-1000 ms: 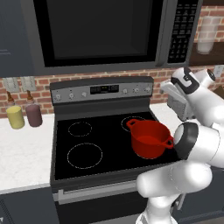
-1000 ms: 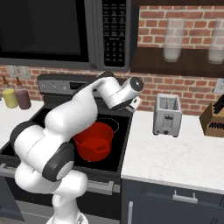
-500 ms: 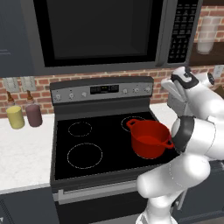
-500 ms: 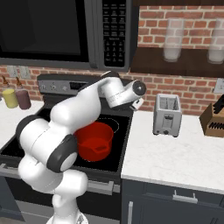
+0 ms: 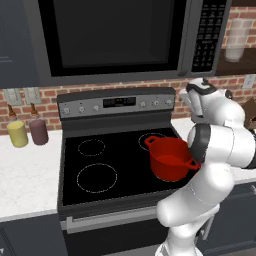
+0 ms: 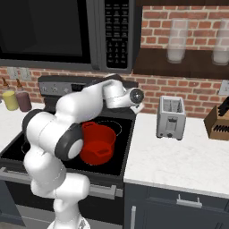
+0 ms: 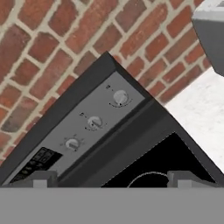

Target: Turn off the front right burner of the stove.

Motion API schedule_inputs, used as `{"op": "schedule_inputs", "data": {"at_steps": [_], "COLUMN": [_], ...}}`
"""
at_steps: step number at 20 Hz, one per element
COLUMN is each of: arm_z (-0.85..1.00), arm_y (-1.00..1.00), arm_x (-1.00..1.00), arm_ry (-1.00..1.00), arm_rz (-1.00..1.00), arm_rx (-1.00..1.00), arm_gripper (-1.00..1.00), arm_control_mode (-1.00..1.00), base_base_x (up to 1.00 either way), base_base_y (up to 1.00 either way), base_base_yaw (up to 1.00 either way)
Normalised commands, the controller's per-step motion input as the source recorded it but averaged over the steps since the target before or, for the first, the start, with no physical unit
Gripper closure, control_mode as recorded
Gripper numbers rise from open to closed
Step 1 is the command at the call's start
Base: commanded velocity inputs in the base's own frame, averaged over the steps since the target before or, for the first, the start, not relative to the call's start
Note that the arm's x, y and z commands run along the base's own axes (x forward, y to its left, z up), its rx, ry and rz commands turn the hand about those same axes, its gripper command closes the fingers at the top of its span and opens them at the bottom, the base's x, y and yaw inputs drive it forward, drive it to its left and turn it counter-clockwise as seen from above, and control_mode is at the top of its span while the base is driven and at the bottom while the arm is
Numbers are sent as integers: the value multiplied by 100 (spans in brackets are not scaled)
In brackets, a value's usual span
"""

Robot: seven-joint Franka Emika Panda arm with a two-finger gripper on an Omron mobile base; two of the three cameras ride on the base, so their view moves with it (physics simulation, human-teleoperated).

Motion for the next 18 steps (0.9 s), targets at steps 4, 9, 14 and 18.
{"op": "schedule_inputs", "data": {"at_steps": [4,9,14,18], "arm_z": [-30,-26,-13,-16], "arm_y": [1,2,0,0], "arm_x": [44,60,56,56], "arm_ry": [0,5,5,1], "arm_rz": [-3,-1,0,0], "arm_rx": [4,3,10,10], "arm_gripper": [-100,-100,-100,-100], "arm_control_mode": [-100,-100,-100,-100], "base_base_x": [0,0,0,0], "base_base_y": [0,0,0,0], "base_base_yaw": [0,0,0,0]}}
